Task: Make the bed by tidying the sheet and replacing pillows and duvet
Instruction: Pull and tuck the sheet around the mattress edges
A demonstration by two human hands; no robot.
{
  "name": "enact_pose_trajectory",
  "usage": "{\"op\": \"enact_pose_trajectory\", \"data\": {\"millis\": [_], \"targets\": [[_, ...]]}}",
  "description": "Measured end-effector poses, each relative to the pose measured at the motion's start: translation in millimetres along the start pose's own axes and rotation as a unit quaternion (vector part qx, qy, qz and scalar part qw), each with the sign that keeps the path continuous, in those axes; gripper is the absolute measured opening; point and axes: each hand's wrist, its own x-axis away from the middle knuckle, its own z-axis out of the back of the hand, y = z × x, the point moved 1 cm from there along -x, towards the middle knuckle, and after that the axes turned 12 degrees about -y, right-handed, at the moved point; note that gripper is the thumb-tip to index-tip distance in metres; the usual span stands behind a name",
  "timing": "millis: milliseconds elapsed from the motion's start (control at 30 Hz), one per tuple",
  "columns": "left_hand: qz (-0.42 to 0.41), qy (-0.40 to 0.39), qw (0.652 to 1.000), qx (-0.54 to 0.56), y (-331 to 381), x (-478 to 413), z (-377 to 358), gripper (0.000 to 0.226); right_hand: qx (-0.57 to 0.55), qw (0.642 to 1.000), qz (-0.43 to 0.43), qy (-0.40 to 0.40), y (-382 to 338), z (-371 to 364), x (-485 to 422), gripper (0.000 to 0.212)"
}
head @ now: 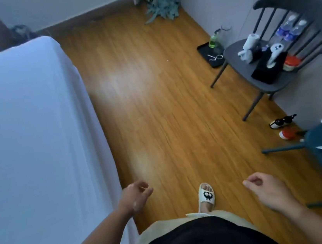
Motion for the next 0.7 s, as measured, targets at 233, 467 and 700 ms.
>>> {"op": "enact_pose_trajectory", "data": {"millis": [233,467,700], "targets": [[0.057,0.096,0.983,0.144,33.6,-35.6,67.8,0.028,0.141,0.981,0.120,-0.055,-176.3,106.2,-127.1,0.017],[0.130,0.111,0.967,0.188,6.5,-110.6,190.2,0.031,0.133,0.974,0.182,-0.027,-371.9,143.5,-235.5,0.011],[0.084,0.087,0.983,0.136,34.5,-194.3,411.0,0.036,0.115,0.986,0.124,-0.012,-484.9,152.9,-313.4,0.009]]}}
